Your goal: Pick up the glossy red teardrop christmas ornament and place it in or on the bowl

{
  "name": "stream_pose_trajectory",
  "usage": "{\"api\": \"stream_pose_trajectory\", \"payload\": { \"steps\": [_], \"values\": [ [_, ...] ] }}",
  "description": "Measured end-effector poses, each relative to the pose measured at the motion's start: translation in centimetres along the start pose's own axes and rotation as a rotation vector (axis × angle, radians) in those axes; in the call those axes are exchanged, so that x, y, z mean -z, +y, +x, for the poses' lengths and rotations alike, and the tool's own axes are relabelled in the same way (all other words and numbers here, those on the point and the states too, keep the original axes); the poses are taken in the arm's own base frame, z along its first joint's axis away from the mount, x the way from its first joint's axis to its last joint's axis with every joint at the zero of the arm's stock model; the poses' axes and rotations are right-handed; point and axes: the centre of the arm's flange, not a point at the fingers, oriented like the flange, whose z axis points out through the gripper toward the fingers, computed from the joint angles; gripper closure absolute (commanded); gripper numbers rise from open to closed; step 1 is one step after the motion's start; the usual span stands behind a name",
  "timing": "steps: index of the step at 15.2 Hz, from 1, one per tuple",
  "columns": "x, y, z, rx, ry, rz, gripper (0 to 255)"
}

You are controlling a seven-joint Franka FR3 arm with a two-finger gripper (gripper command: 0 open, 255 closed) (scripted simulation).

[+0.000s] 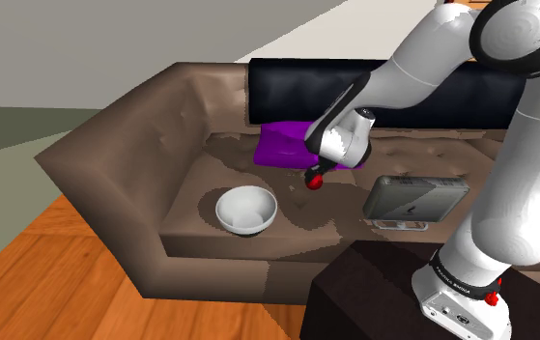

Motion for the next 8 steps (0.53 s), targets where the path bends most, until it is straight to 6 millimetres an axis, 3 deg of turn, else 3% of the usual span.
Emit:
{"api": "stream_pose_trajectory", "payload": {
  "steps": [8],
  "values": [
    [3.5, -0.3, 1.5, -0.001, 0.001, 0.001, 255]
  ]
}}
